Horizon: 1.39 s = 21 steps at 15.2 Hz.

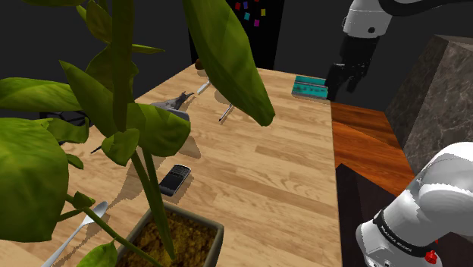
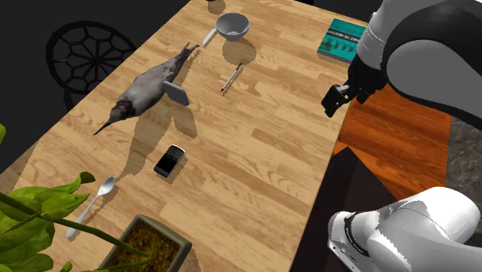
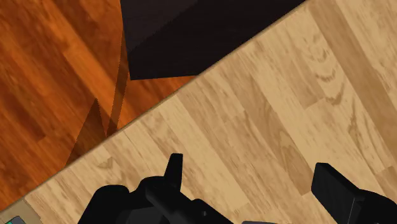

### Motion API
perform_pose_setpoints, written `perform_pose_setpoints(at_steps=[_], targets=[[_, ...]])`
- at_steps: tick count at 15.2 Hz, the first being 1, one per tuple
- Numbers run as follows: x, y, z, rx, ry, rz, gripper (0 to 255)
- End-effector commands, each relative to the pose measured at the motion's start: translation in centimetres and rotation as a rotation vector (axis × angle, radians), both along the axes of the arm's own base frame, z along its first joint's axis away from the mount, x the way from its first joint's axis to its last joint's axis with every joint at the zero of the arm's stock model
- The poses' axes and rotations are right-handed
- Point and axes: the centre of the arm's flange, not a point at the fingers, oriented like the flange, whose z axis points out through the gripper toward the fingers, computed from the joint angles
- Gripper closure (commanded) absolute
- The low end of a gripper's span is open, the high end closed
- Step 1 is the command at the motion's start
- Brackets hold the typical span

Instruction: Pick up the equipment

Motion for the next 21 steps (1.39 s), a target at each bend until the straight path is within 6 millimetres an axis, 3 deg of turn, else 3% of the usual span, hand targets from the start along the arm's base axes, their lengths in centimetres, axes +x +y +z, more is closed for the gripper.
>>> perform_pose_setpoints(at_steps=[1, 11, 21], targets=[[0.0, 0.0, 0.0, 0.000, 0.000, 0.000, 0], [1.5, 12.4, -4.5, -0.011, -0.012, -0.177, 0], [5.1, 24.2, -9.1, -0.023, -0.025, -0.354, 0]])
